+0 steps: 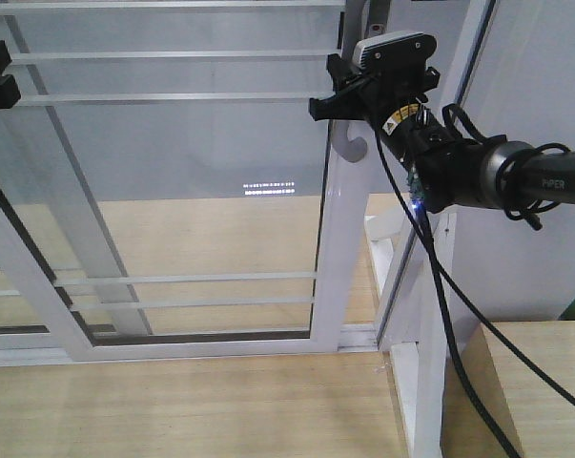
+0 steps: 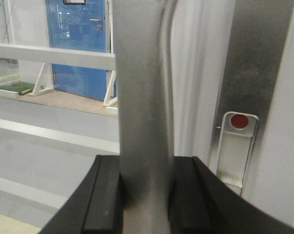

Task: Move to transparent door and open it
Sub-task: 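Pull the handle with the right gripper to slide the door open, then release the handle and swing the right gripper away from the door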

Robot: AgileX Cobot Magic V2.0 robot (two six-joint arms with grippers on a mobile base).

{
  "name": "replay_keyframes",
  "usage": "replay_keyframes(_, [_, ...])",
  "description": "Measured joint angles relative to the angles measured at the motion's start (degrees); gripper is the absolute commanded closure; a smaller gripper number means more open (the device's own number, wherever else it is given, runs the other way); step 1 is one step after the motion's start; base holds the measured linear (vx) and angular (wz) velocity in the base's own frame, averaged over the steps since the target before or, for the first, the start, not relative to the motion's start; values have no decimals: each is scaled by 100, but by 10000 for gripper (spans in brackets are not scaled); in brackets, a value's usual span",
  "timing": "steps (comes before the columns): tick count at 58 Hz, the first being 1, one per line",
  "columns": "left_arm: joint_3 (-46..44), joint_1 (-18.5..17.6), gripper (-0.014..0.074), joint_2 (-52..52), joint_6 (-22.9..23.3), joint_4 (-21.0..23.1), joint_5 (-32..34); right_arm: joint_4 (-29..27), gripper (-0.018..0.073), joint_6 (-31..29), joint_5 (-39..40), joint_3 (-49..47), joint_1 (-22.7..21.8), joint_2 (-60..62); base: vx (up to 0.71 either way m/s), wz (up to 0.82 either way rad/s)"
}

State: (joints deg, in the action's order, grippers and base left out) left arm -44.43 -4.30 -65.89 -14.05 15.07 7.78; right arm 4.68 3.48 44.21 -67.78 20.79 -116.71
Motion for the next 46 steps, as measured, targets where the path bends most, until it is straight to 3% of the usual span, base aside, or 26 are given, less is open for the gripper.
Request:
replay_keyframes(37, [0, 0, 41, 0, 0, 0, -66, -371, 565, 56, 233, 87, 618, -1, 0, 0])
replay_keyframes(46, [0, -6, 41, 0, 0, 0, -114, 1260, 565, 172, 448, 192, 1368, 116, -1, -1])
